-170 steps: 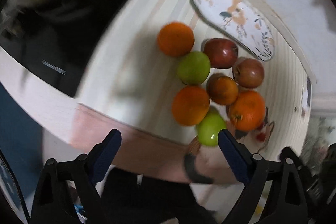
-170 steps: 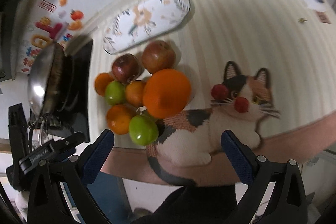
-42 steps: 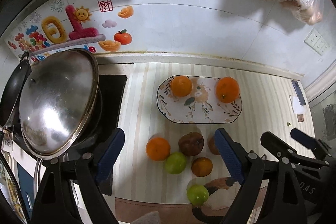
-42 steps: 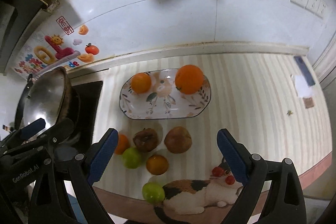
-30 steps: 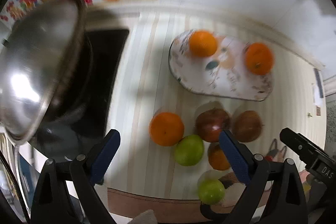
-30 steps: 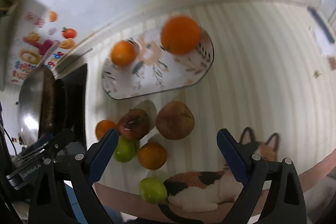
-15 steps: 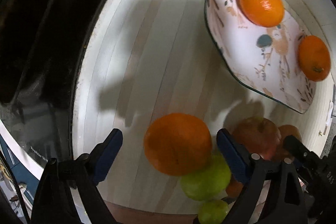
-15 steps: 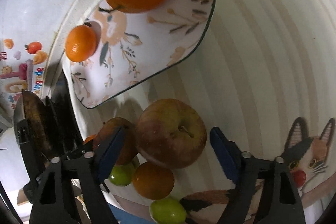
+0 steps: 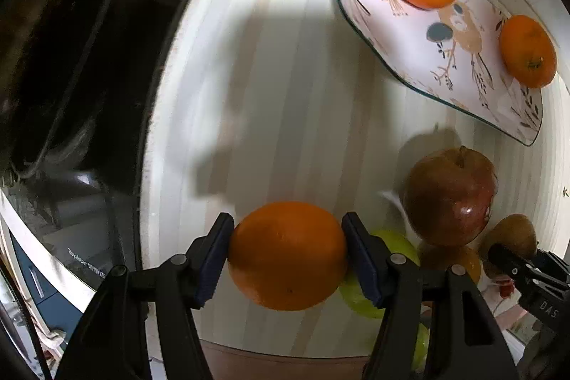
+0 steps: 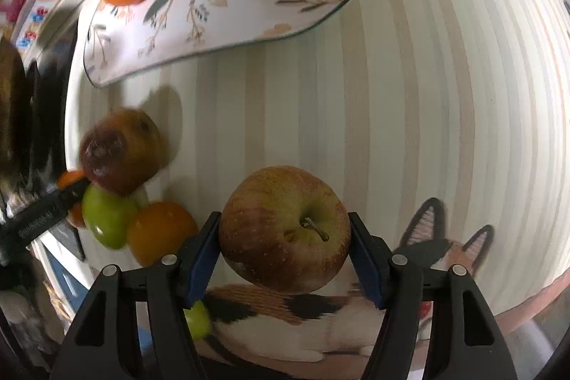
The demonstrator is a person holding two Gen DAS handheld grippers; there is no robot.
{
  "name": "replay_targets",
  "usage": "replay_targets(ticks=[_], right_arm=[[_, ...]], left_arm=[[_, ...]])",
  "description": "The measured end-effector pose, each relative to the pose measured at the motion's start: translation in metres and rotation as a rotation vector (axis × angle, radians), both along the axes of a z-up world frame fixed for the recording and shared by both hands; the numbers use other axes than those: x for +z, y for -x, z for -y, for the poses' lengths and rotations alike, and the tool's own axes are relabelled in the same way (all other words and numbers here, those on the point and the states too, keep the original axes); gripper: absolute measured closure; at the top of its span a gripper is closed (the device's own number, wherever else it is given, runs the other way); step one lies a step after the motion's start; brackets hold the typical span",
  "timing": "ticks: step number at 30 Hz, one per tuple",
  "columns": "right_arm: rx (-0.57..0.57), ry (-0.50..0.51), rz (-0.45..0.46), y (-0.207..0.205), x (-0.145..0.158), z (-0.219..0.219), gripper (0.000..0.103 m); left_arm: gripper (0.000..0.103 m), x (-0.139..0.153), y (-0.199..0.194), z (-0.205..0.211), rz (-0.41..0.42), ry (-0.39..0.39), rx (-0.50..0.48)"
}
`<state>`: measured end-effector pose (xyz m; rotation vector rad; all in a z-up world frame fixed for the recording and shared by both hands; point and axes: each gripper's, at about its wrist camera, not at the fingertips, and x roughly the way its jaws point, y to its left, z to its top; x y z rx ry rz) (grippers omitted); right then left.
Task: Organize fruits
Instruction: 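Grasp an orange with the left gripper while the right gripper grasps a red apple, then carry the orange and red apple onto the plate and open both grippers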
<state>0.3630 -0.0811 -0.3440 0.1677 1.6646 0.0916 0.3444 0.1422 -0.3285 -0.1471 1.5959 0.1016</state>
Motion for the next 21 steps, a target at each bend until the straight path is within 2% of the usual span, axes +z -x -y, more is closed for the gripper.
replay_targets(ticks=[6, 11, 15, 21], right_arm=[[-0.03, -0.026, -0.021, 0.001, 0.0, 0.008, 0.032], [-0.014, -0.015, 0.015, 0.004, 0.003, 0.015, 0.033], [-0.037, -0.043, 0.039, 0.005, 0.013, 0.016, 0.033], [-0.06, -0.104, 0.161, -0.027, 0.059, 0.016, 0.033]], left_arm=[[0.042, -0.007, -0.002, -0.009, 0.001, -0.01, 0.02], [0.043, -0.007, -0.004, -0.015, 0.001, 0.009, 0.027], [0.043, 0.018, -0.004, -0.012, 0.044, 0.04, 0.032], [0.043, 0.078, -0.037, 0.01, 0.176, 0.111, -0.003]])
